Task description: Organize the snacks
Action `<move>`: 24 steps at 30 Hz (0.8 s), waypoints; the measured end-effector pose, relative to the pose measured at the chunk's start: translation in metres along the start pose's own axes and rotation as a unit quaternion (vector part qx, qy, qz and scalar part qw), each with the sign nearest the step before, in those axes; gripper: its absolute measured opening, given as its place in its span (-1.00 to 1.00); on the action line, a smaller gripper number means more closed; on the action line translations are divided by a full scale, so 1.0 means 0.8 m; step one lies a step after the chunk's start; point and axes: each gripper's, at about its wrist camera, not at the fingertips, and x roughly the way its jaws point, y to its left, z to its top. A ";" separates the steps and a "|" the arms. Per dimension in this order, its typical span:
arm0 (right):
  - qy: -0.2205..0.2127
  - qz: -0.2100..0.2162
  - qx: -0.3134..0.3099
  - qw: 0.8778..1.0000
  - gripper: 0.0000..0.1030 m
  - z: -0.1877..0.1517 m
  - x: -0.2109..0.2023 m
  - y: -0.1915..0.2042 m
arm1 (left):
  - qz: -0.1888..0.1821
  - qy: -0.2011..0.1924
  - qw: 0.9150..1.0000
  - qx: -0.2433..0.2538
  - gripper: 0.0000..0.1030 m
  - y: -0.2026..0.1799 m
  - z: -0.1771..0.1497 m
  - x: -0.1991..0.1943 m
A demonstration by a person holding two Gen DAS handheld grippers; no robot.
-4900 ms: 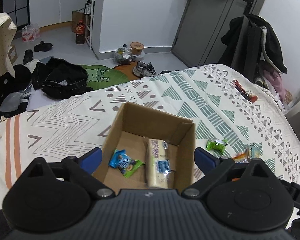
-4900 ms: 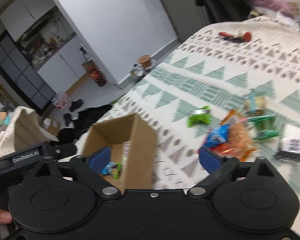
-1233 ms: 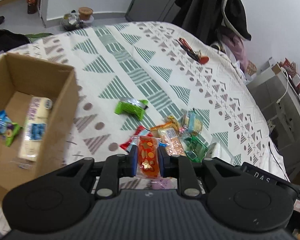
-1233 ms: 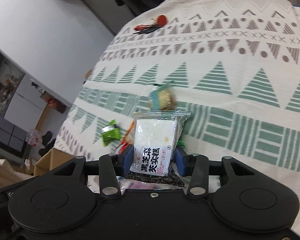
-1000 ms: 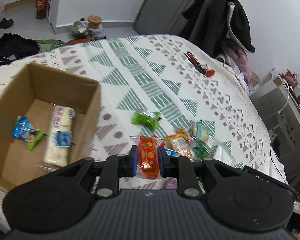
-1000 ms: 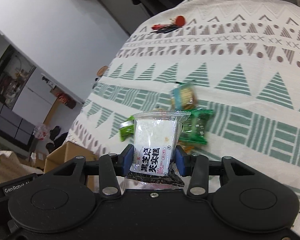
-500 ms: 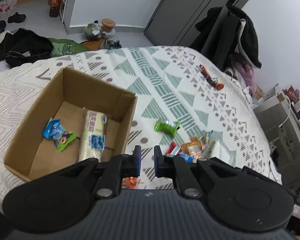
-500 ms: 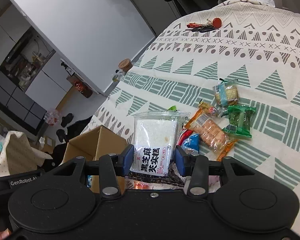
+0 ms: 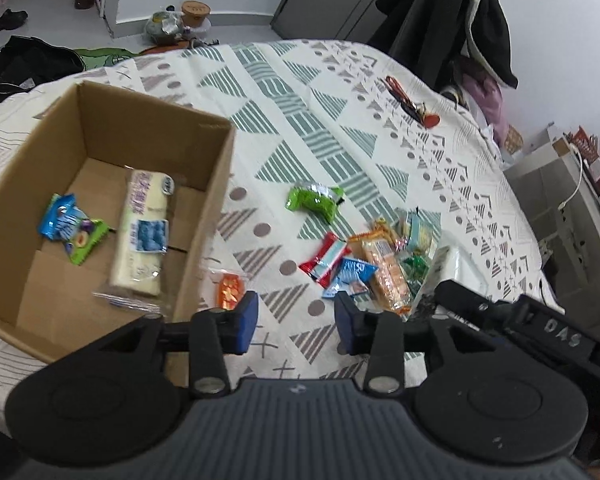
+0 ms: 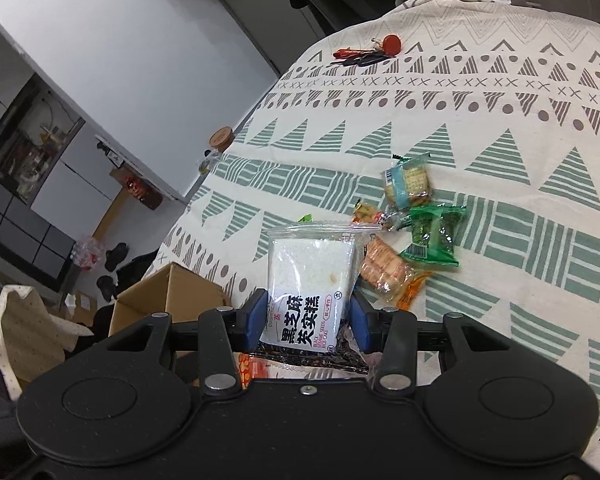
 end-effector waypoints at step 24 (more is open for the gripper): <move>0.003 0.050 0.077 0.996 -0.16 0.020 -0.004 -0.076 | 0.210 -0.021 0.973 0.092 0.06 -0.064 -0.033 0.096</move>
